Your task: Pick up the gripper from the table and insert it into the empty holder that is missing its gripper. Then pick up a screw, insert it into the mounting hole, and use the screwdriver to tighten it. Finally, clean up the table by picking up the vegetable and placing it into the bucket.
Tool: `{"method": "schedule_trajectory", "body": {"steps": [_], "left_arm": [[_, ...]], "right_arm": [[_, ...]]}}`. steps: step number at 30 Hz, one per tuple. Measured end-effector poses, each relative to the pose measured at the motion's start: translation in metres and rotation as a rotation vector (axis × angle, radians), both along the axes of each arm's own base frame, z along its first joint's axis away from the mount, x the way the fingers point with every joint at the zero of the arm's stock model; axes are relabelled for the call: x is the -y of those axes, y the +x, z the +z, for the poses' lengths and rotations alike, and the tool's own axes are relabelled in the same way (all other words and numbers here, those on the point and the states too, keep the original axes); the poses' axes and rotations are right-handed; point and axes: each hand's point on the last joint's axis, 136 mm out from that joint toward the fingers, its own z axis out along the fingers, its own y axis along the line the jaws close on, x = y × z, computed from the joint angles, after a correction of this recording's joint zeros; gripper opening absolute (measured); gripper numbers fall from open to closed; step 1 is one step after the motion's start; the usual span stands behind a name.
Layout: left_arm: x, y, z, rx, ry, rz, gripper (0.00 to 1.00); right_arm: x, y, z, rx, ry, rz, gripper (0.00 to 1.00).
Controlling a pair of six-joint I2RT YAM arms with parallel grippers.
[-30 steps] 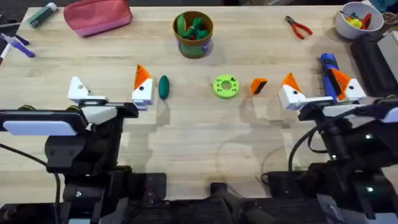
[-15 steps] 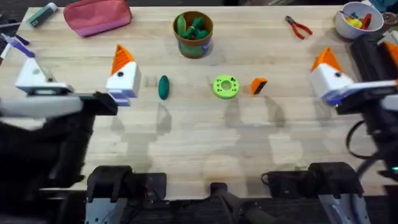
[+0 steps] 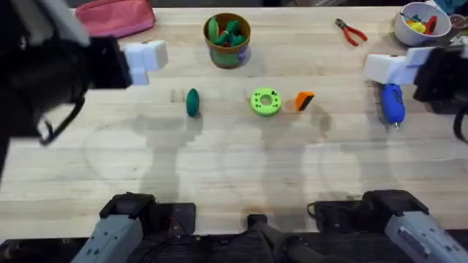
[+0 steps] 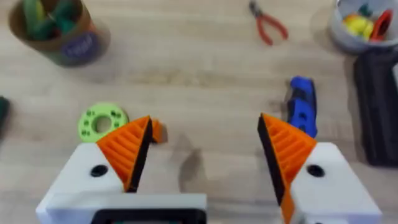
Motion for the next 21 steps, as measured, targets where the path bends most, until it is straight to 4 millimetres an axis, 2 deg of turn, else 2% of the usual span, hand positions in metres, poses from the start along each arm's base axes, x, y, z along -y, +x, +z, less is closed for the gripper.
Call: {"method": "schedule_trajectory", "body": {"steps": [4,8,9,15,16,17,21], "left_arm": [[0.004,0.017,-0.017,-0.156,-0.023,-0.011,0.986],[0.006,0.033,-0.036,-0.254,-0.035,-0.014,0.986],[0.008,0.038,-0.053,-0.316,-0.042,-0.019,0.986],[0.014,0.042,-0.07,-0.38,-0.04,-0.041,0.986],[0.033,0.043,-0.081,-0.422,-0.03,-0.095,0.986],[0.042,0.044,-0.088,-0.445,-0.025,-0.122,0.986],[0.068,0.047,-0.121,-0.554,-0.026,-0.171,0.986]], "right_arm": [[0.0,0.008,-0.016,-0.17,0.008,-0.006,0.992],[0.0,0.017,-0.025,-0.234,0.014,-0.011,0.993],[0.0,0.02,-0.032,-0.263,0.017,-0.014,0.992],[0.0,0.024,-0.041,-0.302,0.019,-0.016,0.992],[0.0,0.025,-0.043,-0.308,0.019,-0.017,0.994],[0.0,0.025,-0.043,-0.308,0.019,-0.016,0.992],[0.0,0.025,-0.043,-0.308,0.019,-0.017,0.994]]}}
